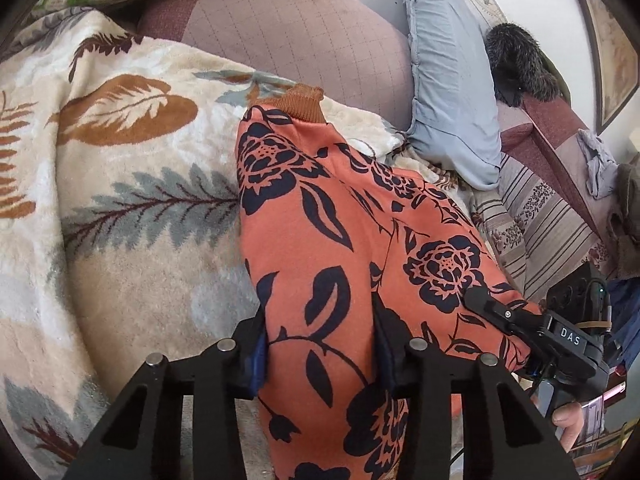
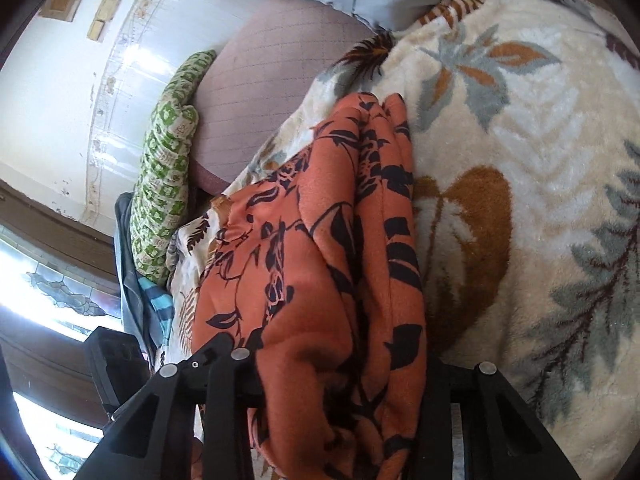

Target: Fold small clothes

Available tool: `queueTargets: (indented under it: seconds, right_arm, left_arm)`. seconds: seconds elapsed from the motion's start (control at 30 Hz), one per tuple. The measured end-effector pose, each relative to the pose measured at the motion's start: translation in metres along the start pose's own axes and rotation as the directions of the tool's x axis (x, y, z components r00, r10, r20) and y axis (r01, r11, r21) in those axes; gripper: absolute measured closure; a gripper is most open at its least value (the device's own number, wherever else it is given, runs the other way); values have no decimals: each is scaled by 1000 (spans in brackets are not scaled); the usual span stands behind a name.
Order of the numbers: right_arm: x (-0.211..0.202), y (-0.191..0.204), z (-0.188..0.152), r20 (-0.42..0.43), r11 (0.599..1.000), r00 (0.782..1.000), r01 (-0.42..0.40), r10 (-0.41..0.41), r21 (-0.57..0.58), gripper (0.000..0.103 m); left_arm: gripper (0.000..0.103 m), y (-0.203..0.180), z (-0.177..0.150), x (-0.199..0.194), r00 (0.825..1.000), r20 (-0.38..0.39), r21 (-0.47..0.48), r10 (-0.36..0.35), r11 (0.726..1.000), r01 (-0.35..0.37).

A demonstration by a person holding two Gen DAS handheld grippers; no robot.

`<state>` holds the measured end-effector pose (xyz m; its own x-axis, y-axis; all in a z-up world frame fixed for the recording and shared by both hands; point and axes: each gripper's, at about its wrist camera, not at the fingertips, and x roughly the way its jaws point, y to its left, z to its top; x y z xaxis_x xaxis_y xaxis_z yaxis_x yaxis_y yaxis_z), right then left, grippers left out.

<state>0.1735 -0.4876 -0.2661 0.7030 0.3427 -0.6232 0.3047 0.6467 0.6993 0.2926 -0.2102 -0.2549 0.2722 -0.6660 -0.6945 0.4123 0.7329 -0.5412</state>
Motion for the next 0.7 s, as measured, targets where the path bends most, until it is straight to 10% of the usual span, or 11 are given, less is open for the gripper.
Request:
queueTargets:
  seconds: [0.7]
  right_arm:
    - [8, 114, -56, 8, 973, 988, -148, 152, -175, 67]
  left_arm:
    - [60, 21, -9, -140, 965, 200, 113, 168, 975, -193]
